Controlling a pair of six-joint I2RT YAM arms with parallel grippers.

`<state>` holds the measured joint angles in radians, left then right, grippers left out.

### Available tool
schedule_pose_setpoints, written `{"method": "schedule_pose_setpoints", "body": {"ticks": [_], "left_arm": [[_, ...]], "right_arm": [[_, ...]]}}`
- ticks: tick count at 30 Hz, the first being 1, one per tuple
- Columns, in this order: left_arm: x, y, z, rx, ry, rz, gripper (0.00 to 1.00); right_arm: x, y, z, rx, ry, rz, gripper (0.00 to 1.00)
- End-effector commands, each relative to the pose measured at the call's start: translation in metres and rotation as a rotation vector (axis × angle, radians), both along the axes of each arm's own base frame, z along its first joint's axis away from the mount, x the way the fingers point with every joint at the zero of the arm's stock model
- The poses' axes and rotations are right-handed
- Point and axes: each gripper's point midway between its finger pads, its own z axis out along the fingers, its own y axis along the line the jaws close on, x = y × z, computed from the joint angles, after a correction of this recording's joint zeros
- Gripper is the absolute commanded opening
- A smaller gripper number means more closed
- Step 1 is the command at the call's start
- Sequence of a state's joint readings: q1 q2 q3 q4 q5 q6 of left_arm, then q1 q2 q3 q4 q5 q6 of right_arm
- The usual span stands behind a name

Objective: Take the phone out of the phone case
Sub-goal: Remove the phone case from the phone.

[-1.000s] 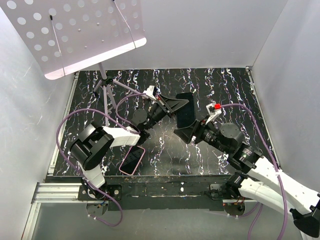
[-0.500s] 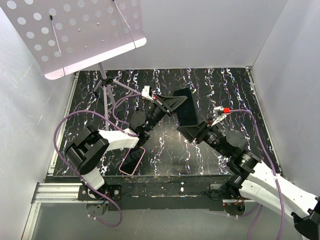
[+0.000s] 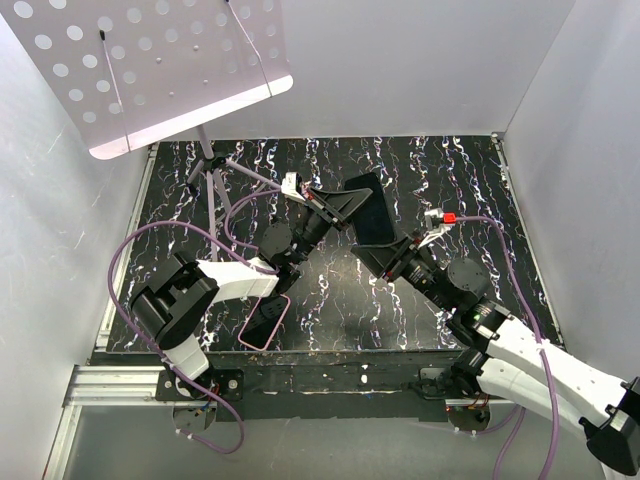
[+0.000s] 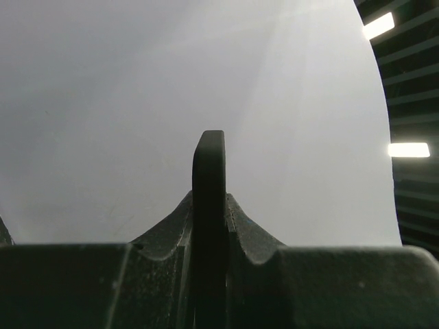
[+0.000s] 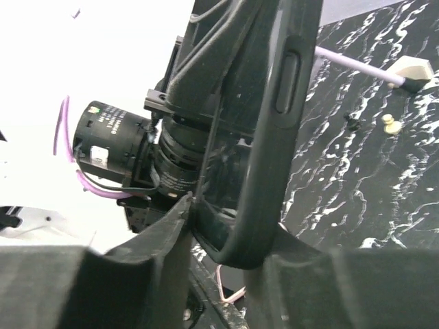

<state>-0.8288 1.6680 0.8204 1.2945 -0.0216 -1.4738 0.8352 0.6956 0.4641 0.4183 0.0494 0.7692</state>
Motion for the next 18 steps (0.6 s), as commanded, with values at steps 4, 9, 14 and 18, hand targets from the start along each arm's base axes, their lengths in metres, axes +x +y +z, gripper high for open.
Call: {"method": "schedule_pose_setpoints", "body": {"ticks": [4,9,14,18], "left_arm": [[-0.031,0.042,0.082,-0.277,-0.14,-0.009,0.0],[-0.034,0.039,0.068,-0.233,0.057,-0.107,0.0],[-0.051,0.048,0.063,-0.187,0.142,-0.158,0.0],[-0.057,0.054,0.071,-0.219,0.146,-0.177,0.0]], "right_arm": [[0.012,0.001,0.017,-0.097,-0.196,-0.037,0.01],[0.036,-0.012,-0.024,-0.424,-0.341,-0.138,0.01],[0.052,-0.028,-0.024,-0.638,-0.473,-0.261,0.01],[0.056,-0.026,-0.016,-0.772,-0.574,-0.279,0.01]]}}
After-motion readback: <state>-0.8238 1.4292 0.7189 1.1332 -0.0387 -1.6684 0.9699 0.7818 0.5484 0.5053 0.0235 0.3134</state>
